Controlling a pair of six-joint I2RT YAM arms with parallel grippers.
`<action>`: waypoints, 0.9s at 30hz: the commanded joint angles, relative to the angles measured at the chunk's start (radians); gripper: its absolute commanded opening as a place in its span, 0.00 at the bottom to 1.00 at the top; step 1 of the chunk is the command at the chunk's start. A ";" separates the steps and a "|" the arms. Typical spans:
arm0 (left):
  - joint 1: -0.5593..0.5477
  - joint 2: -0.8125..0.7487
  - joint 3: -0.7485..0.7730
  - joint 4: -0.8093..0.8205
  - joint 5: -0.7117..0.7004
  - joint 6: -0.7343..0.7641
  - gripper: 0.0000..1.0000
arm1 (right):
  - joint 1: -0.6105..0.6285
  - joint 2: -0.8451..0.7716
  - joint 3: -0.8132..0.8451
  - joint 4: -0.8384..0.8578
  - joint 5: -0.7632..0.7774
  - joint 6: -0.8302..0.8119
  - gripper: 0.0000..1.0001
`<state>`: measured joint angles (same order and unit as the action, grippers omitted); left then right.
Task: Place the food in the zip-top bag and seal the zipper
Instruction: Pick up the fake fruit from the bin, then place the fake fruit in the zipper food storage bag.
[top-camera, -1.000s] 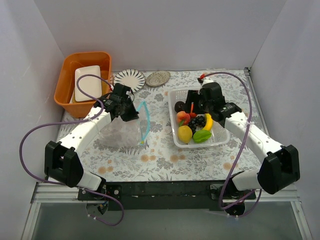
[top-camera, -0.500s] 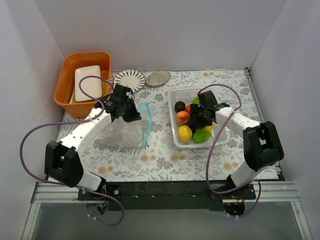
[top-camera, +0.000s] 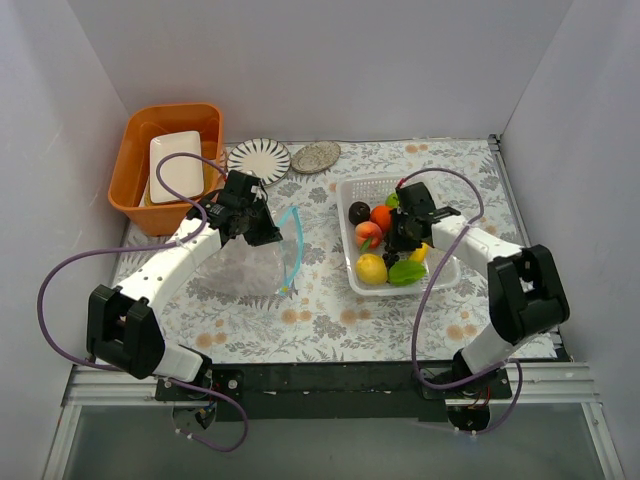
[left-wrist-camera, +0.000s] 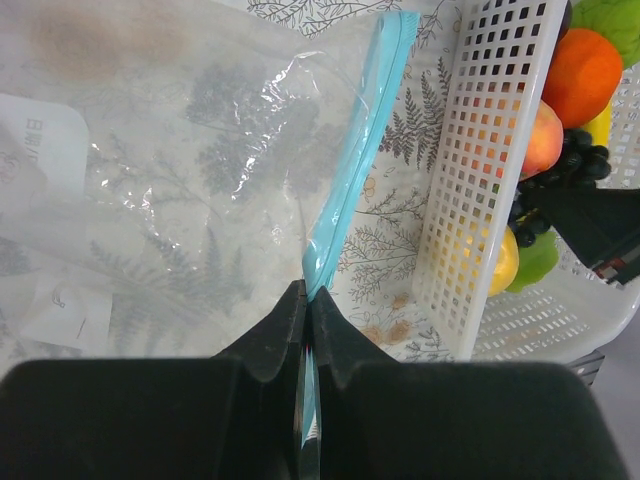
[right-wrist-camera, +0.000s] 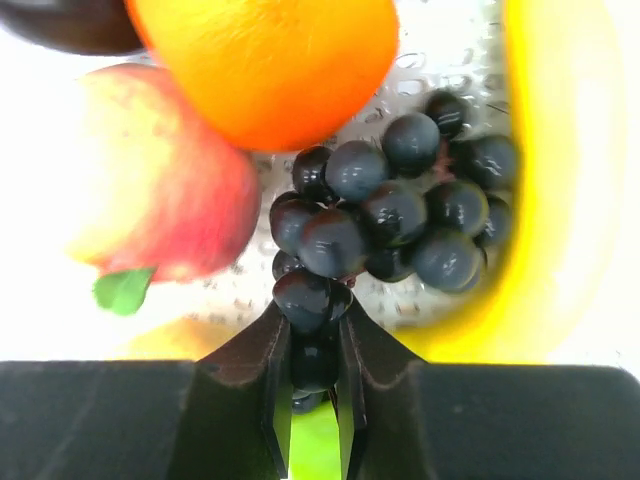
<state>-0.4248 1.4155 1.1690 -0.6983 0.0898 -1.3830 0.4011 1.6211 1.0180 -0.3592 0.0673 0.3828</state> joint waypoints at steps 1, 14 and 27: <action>-0.002 -0.043 -0.006 0.006 0.008 0.015 0.00 | -0.002 -0.168 -0.006 0.026 0.028 -0.028 0.18; 0.000 -0.038 0.027 0.005 0.025 0.022 0.00 | 0.025 -0.382 -0.018 0.104 -0.265 -0.062 0.17; -0.002 -0.066 0.024 0.020 0.082 0.006 0.00 | 0.323 -0.202 0.105 0.333 -0.431 0.019 0.16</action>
<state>-0.4248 1.4136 1.1679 -0.6971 0.1368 -1.3758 0.6884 1.3720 1.0687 -0.1684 -0.2932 0.3565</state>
